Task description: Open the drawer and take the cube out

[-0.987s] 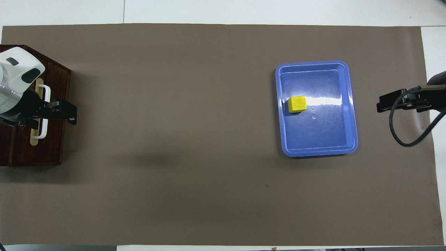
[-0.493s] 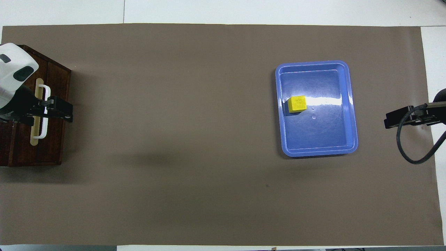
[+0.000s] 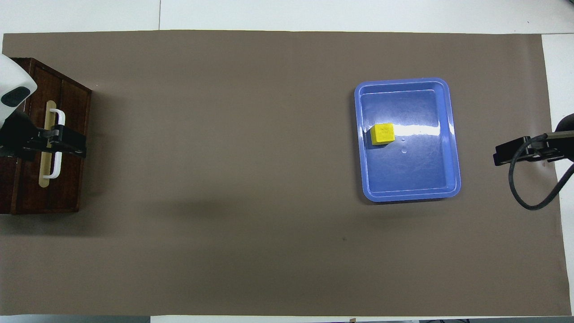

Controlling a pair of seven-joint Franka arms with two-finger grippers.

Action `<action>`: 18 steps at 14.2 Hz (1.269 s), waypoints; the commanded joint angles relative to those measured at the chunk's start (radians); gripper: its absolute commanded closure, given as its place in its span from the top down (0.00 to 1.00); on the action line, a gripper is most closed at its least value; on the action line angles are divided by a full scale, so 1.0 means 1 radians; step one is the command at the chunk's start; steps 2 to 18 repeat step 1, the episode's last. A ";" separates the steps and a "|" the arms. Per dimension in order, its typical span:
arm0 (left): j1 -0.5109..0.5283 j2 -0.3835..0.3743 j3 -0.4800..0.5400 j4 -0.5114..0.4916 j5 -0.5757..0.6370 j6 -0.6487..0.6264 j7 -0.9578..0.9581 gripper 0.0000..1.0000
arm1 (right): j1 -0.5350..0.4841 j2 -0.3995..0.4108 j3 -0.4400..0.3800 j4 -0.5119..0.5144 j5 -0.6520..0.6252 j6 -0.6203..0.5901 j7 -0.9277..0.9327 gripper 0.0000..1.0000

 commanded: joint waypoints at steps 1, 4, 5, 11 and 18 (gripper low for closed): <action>0.008 -0.017 0.004 0.003 -0.013 -0.008 0.026 1.00 | -0.019 -0.012 0.011 -0.010 -0.012 -0.006 -0.012 1.00; 0.008 -0.017 0.004 0.003 -0.013 -0.008 0.026 1.00 | -0.019 -0.012 0.011 -0.010 -0.012 -0.006 -0.012 1.00; 0.008 -0.017 0.004 0.003 -0.013 -0.008 0.026 1.00 | -0.019 -0.012 0.011 -0.010 -0.012 -0.006 -0.012 1.00; 0.008 -0.017 0.004 0.003 -0.013 -0.008 0.026 1.00 | -0.019 -0.012 0.011 -0.010 -0.012 -0.006 -0.012 1.00; 0.008 -0.017 0.004 0.003 -0.013 -0.008 0.026 1.00 | -0.019 -0.012 0.011 -0.010 -0.012 -0.006 -0.012 1.00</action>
